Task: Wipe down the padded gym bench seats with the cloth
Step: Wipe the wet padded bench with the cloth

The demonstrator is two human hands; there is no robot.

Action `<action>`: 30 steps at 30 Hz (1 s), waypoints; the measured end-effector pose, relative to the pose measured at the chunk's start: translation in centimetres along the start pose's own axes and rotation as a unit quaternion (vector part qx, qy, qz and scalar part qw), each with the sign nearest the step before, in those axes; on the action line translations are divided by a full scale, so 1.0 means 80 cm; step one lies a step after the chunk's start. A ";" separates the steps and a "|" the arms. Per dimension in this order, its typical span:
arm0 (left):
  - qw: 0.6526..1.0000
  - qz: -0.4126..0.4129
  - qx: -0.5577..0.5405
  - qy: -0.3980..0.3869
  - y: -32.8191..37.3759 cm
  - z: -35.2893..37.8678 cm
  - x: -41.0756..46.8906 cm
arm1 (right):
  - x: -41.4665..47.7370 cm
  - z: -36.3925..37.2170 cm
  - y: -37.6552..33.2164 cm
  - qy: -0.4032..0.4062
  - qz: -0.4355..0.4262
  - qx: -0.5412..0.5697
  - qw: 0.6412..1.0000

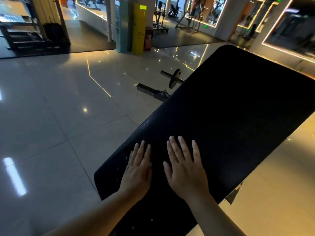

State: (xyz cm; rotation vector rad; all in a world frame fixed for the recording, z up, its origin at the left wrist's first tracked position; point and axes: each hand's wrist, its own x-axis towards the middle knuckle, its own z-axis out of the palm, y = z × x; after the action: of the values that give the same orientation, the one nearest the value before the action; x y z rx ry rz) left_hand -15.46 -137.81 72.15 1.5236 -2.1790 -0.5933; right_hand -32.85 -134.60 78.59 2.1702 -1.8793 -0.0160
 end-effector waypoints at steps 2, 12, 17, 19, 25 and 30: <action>0.999 -0.021 -0.025 0.010 -0.001 -0.002 0.022 | 0.003 -0.001 -0.002 -0.006 0.004 -0.011 1.000; 0.990 0.112 0.046 -0.068 -0.056 -0.020 -0.007 | 0.002 0.003 -0.010 -0.015 0.029 -0.050 0.998; 0.999 -0.004 -0.043 -0.031 -0.059 -0.023 0.030 | 0.003 0.004 -0.016 -0.015 0.038 -0.068 0.997; 0.997 -0.007 -0.069 -0.033 -0.043 -0.026 0.053 | 0.006 0.003 -0.016 -0.016 0.040 -0.071 0.997; 0.992 0.113 -0.025 -0.053 -0.026 -0.040 0.052 | 0.007 0.003 -0.018 -0.020 0.039 -0.070 0.997; 0.999 0.002 -0.038 -0.027 -0.050 -0.023 0.027 | 0.009 0.004 -0.018 -0.013 0.042 -0.051 0.998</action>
State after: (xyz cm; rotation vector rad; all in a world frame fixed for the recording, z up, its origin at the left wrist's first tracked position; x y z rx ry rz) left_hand -12.04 -141.25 71.65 1.4790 -2.1722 -0.7150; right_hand -31.41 -135.20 78.11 2.0329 -1.9380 -0.1213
